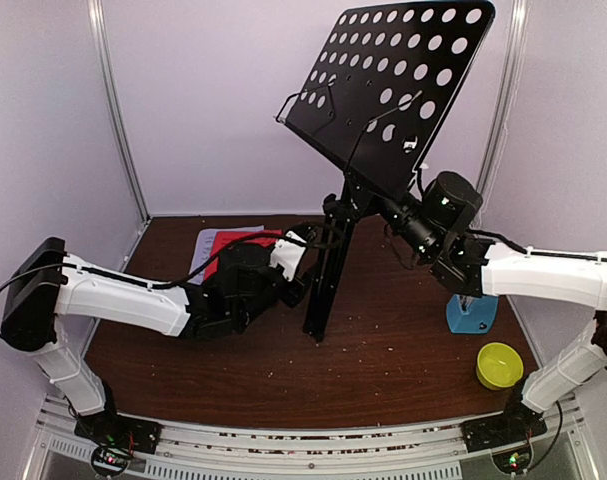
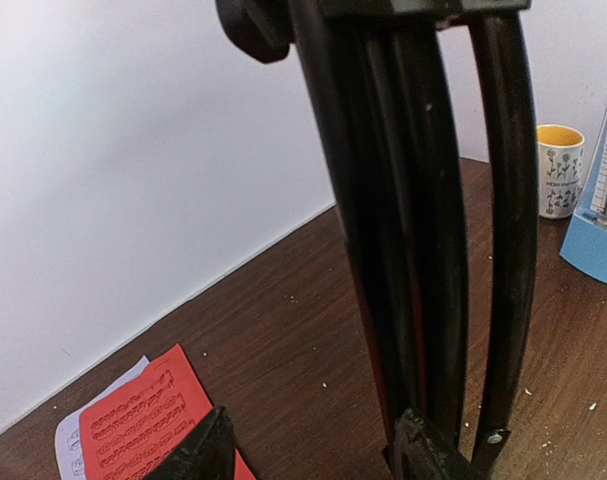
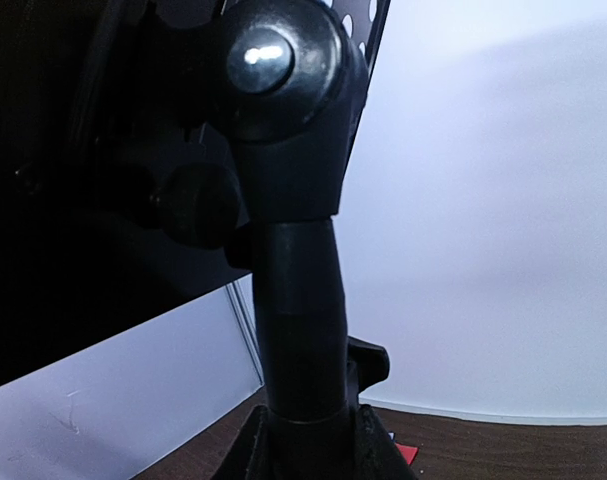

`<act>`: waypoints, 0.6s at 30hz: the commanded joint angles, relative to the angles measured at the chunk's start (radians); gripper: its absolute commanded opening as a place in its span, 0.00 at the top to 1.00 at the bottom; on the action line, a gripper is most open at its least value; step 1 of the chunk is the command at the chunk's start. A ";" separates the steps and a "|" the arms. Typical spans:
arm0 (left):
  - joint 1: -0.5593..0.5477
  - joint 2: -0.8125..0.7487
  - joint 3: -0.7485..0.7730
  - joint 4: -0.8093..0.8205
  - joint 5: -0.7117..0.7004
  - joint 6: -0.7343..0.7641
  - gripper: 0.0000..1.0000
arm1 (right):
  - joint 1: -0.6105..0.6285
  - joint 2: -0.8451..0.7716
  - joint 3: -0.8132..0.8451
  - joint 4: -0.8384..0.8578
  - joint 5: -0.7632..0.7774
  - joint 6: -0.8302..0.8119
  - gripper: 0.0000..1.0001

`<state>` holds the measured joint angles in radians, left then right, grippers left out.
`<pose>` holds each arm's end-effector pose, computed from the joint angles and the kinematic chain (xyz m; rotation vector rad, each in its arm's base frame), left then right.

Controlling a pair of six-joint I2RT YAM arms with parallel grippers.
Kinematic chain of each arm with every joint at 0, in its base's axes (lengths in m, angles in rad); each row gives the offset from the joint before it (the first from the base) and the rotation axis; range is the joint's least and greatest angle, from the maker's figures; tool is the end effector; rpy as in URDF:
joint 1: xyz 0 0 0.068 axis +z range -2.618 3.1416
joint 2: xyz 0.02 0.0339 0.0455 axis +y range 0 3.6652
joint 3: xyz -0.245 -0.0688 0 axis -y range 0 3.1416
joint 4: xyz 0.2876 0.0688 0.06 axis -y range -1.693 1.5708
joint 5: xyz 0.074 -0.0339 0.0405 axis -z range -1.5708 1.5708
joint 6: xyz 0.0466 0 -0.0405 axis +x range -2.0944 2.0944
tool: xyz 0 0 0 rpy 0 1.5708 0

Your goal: Set up the instrument practice props

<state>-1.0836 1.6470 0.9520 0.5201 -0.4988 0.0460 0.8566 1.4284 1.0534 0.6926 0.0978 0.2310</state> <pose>0.2122 -0.3529 0.1997 0.6021 1.6277 -0.3305 0.2584 0.2911 0.3441 -0.3167 1.2650 0.8754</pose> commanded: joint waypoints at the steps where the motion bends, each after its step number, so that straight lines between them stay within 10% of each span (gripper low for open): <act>1: 0.004 0.021 0.008 0.107 -0.010 -0.017 0.43 | 0.040 -0.100 0.034 0.297 0.046 0.002 1.00; 18: 0.004 0.134 0.097 0.143 -0.210 -0.045 0.49 | 0.112 -0.104 0.040 0.266 0.175 -0.047 1.00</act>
<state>-1.0847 1.7500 0.9955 0.6060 -0.5911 0.0151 0.9348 1.4269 1.0473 0.7143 0.2375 0.1612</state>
